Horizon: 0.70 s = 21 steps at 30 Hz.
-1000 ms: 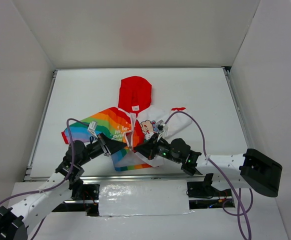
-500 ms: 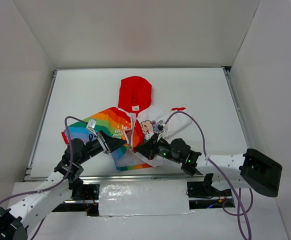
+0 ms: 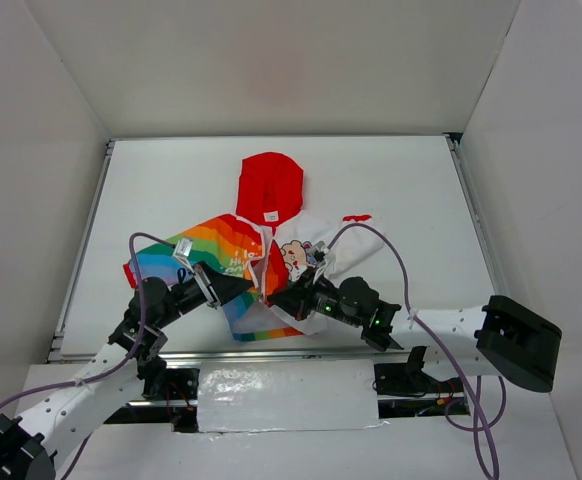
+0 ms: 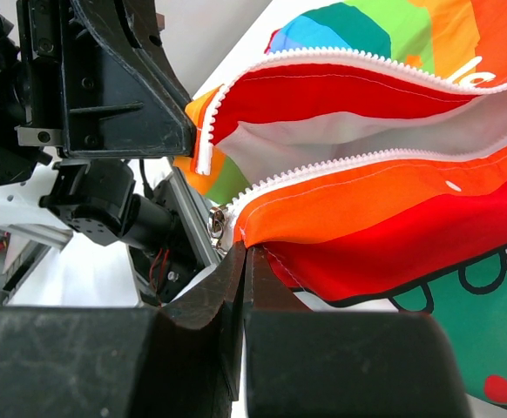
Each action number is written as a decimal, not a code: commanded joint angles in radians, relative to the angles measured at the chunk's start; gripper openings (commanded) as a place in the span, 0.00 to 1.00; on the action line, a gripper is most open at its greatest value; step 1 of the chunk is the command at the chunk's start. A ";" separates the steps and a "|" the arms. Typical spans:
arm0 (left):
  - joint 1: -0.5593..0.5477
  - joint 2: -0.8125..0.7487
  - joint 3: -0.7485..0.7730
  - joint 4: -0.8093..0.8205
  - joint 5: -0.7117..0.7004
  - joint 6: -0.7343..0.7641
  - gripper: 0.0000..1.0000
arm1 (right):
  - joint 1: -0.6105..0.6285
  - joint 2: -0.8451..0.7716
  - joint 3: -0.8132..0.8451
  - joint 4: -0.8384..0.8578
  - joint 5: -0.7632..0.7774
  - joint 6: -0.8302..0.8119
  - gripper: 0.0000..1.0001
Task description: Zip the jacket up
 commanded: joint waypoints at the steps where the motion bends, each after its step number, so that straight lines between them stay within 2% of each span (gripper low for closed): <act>1: -0.004 -0.010 -0.008 0.067 0.019 -0.016 0.00 | -0.006 -0.001 0.034 0.069 0.005 -0.004 0.00; 21: -0.004 0.003 -0.028 0.093 0.049 -0.016 0.00 | -0.012 -0.013 0.045 0.058 0.019 -0.010 0.00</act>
